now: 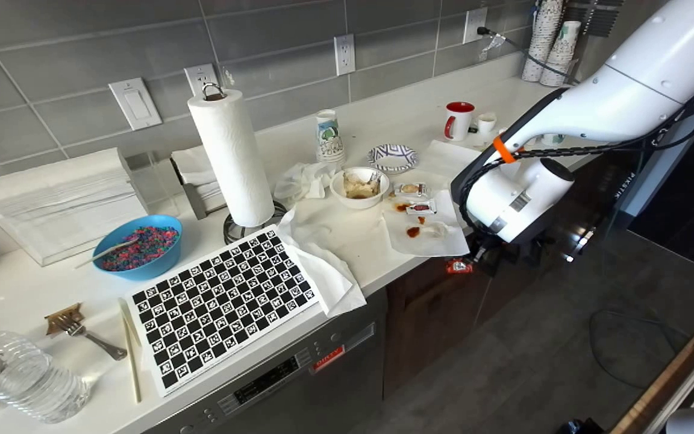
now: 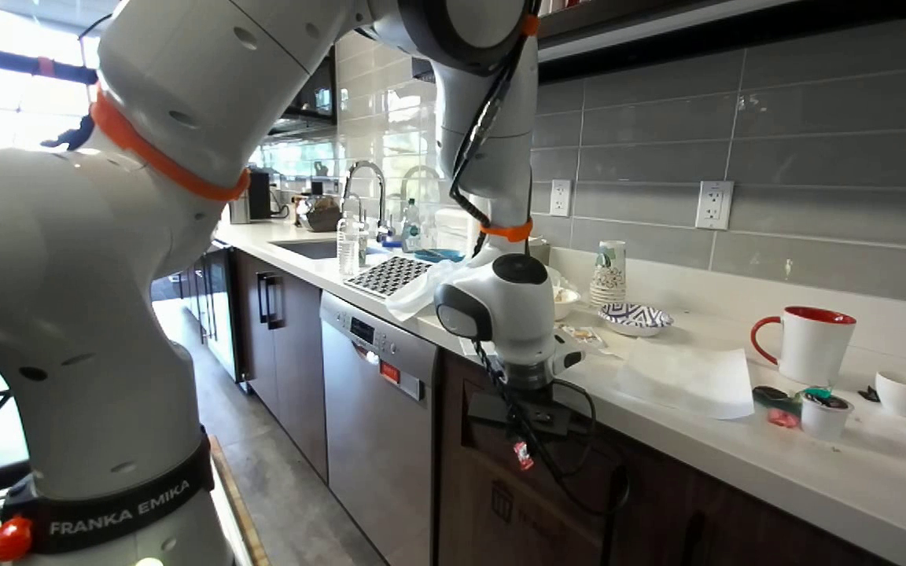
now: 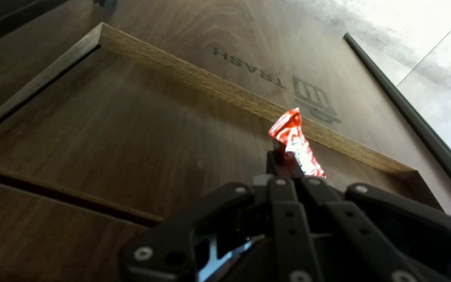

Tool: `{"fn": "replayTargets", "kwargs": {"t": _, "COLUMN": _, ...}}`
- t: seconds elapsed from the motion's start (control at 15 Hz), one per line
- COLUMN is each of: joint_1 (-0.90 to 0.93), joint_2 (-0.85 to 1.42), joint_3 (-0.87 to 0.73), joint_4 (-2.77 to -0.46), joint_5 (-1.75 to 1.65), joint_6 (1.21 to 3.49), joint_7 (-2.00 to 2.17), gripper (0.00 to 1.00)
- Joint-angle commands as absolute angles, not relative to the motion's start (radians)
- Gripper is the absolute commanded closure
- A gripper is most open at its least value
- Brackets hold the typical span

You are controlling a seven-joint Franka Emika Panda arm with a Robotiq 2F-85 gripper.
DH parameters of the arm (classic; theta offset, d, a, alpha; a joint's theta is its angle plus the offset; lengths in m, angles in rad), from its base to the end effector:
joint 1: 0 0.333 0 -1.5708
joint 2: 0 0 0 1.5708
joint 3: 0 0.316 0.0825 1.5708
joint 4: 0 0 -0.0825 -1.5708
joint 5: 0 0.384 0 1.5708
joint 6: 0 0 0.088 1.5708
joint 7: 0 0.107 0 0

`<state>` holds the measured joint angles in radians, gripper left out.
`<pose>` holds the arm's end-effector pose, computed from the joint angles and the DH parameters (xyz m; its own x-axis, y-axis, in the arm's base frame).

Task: Put the tomato sachet inside the bin

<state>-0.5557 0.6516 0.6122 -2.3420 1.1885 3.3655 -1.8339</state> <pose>0.4676 -0.0469 0.1089 0.8147 0.4735 0.3346 0.4840 -0.8732 0.0574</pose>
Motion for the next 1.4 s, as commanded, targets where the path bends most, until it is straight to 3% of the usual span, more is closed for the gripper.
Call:
{"fn": "replayTargets", "kwargs": {"t": 0.0, "joint_1": -0.650, "joint_2": 0.769, "joint_3": 0.690, "joint_4": -2.310, "joint_5": 1.110, "joint_6": 3.461, "joint_7": -1.848, "gripper": 1.00}}
{"fn": "replayTargets", "kwargs": {"t": 0.47, "joint_1": -0.847, "joint_2": 0.971, "joint_3": 0.828, "joint_4": -2.363, "joint_5": 0.796, "joint_6": 3.682, "joint_7": -1.769, "gripper": 1.00}}
{"fn": "replayTargets", "kwargs": {"t": 0.87, "joint_1": -0.945, "joint_2": 1.128, "joint_3": 0.843, "joint_4": -2.400, "joint_5": 0.554, "joint_6": 3.806, "joint_7": -1.686, "gripper": 1.00}}
{"fn": "replayTargets", "kwargs": {"t": 1.33, "joint_1": -0.816, "joint_2": 1.058, "joint_3": 0.611, "joint_4": -2.441, "joint_5": 0.059, "joint_6": 3.823, "joint_7": -1.153, "gripper": 1.00}}
